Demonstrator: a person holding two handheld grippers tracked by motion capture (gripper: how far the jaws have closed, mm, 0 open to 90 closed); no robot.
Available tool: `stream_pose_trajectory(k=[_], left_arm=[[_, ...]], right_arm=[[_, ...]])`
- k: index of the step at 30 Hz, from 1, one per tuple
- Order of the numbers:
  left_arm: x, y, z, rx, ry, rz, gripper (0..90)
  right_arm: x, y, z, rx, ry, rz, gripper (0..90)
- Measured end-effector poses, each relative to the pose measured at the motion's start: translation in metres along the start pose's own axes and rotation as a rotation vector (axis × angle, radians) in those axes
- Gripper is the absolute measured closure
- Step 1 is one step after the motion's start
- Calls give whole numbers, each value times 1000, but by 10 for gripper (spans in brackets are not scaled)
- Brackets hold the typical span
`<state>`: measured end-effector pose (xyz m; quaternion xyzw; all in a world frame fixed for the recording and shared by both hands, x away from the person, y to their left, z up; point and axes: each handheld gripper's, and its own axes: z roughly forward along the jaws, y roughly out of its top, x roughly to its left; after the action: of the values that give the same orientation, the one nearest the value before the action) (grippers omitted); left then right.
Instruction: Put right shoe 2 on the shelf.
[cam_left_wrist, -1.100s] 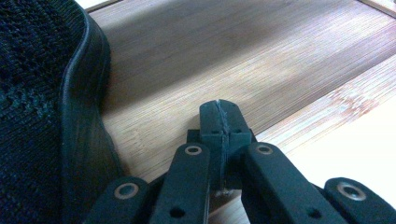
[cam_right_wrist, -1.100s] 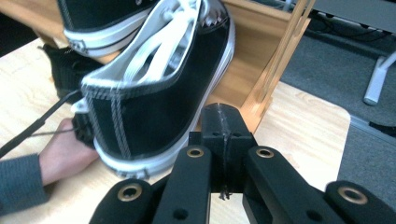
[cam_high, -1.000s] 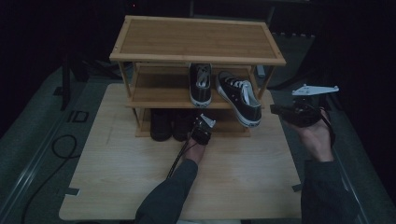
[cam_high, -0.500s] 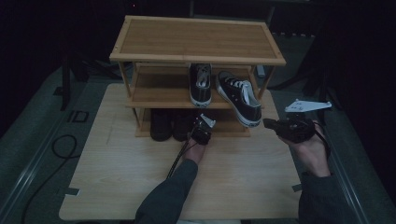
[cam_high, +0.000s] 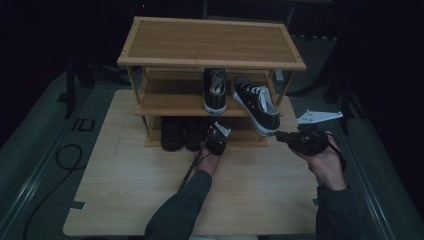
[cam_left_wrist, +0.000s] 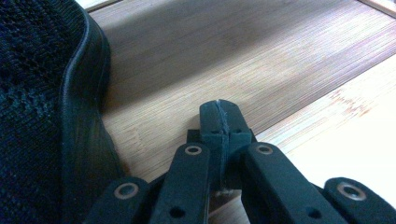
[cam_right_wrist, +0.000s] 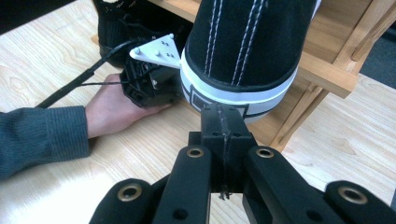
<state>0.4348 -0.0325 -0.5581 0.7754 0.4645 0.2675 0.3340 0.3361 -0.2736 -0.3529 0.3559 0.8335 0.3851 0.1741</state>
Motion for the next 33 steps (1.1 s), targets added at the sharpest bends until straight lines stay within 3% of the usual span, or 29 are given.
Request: stream_pose_trajectory(k=[6,22,33], left_arm=[[0,0,0,0,2,1,900],[-1,0,0,2,4,-5,900],[-1,0,0,1,5,-6,900]], right_arm=[[1,1,0,-11,-11,4,900],[7,12,10,-34,15,-17,900],[5,20,24,-44,29,-13,900]])
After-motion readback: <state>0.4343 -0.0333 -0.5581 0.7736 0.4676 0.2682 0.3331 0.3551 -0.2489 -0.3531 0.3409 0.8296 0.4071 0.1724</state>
